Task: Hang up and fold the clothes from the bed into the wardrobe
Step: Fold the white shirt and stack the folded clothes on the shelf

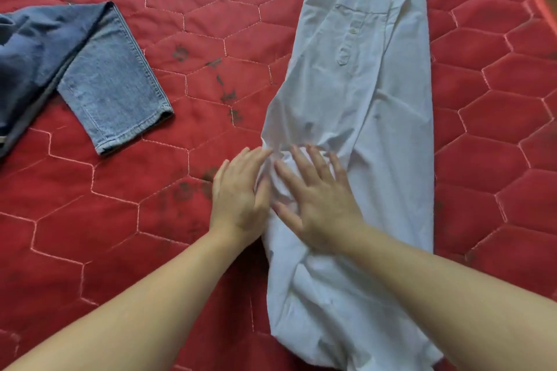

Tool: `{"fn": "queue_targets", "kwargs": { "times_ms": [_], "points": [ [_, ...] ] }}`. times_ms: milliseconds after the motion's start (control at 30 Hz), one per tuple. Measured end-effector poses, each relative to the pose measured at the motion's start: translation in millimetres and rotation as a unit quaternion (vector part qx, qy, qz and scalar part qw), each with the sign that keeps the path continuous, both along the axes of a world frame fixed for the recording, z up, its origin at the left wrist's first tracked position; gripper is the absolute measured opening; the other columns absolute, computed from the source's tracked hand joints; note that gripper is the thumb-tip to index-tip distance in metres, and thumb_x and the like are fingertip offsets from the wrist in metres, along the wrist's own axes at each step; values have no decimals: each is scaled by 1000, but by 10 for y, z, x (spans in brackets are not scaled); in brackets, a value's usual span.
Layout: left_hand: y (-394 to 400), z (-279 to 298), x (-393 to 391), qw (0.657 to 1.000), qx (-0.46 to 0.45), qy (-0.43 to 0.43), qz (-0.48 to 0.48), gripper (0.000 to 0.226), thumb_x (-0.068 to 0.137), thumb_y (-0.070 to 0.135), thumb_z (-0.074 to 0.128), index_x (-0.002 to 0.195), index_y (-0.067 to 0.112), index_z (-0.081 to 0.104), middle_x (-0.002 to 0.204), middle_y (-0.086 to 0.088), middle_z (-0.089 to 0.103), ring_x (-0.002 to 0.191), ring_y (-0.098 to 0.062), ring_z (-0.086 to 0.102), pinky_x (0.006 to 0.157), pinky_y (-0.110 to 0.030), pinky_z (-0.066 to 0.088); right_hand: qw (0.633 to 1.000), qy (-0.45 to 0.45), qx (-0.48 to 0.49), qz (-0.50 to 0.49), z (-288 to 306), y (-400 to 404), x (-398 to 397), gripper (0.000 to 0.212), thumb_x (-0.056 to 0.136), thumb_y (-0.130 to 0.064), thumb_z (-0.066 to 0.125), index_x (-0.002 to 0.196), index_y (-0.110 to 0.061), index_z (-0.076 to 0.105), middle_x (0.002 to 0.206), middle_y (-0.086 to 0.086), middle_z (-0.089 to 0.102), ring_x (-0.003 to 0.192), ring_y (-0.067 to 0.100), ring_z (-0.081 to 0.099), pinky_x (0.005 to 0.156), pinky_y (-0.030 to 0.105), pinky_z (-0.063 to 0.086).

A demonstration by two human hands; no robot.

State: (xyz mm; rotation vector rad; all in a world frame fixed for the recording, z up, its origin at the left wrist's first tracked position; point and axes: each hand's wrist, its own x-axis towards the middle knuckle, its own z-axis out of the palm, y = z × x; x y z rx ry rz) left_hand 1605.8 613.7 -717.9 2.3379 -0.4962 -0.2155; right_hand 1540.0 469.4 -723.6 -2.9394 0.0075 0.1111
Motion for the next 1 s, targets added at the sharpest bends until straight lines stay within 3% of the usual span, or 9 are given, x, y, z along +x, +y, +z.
{"fn": "queue_targets", "kwargs": {
  "times_ms": [233, 367, 467, 600, 667, 733, 867, 933, 1000],
  "points": [
    [312, 144, -806, 996, 67, -12, -65, 60, 82, 41, 46, 141, 30, 48, 152, -6, 40, 138, -24, 42, 110, -49, 36, 1000, -14, -3, 11, 167, 137, -685, 63, 86, -47, 42, 143, -22, 42, 153, 10, 39, 140, 31, 35, 109, 56, 31],
    [589, 157, -1221, 945, 210, -140, -209, 57, 79, 41, 45, 135, 32, 53, 152, -6, 42, 139, -29, 39, 109, -56, 30, 999, 1, -16, 30, 189, 28, -1568, 62, 85, -50, 45, 143, -27, 41, 152, 8, 39, 139, 26, 33, 110, 52, 24],
    [658, 206, -1403, 916, 229, -137, -299, 62, 76, 49, 45, 135, 31, 51, 147, -2, 48, 137, -26, 43, 107, -58, 35, 999, -28, 26, -22, 387, -70, -1960, 53, 86, -49, 48, 132, -24, 51, 146, 8, 43, 133, 27, 40, 110, 50, 22],
    [581, 337, -1537, 905, 268, -72, -322, 76, 77, 56, 50, 148, 35, 32, 160, 0, 25, 148, -25, 20, 117, -54, 12, 978, -93, 101, -154, 650, -70, -2298, 42, 85, -49, 50, 118, -24, 58, 129, 4, 50, 118, 24, 47, 103, 46, 27],
    [528, 378, -1623, 918, 239, -61, -309, 78, 76, 56, 51, 149, 37, 29, 160, 1, 23, 148, -25, 15, 117, -51, 11, 945, -71, 118, -295, 713, -67, -2426, 46, 84, -53, 51, 119, -23, 58, 125, 3, 50, 114, 22, 46, 99, 46, 33],
    [469, 421, -1774, 950, 164, -56, -258, 72, 72, 57, 47, 141, 36, 42, 152, 0, 37, 142, -25, 27, 112, -47, 23, 884, 18, 189, -428, 762, -24, -2523, 52, 84, -53, 58, 125, -23, 52, 123, 1, 50, 111, 20, 49, 95, 42, 41],
    [334, 446, -2106, 990, 18, 139, -6, 57, 77, 43, 58, 132, 34, 49, 140, 5, 40, 132, -17, 34, 108, -34, 27, 733, 93, 414, -532, 765, 116, -2592, 37, 83, -29, 73, 113, -19, 54, 111, 0, 65, 93, 16, 61, 76, 30, 43],
    [266, 522, -2169, 942, -84, 260, 194, 52, 80, 39, 68, 128, 32, 48, 131, 4, 45, 124, -17, 44, 104, -34, 37, 669, 100, 492, -548, 780, 161, -2563, 30, 85, -19, 72, 113, -14, 60, 107, 3, 70, 87, 16, 66, 69, 27, 48],
    [240, 597, -2152, 877, -118, 347, 310, 57, 79, 45, 72, 126, 26, 47, 124, 2, 52, 114, -20, 55, 92, -35, 46, 614, 121, 564, -539, 825, 173, -2545, 29, 86, -11, 70, 114, -10, 64, 100, 7, 73, 83, 18, 70, 66, 27, 52]
  ]
}}
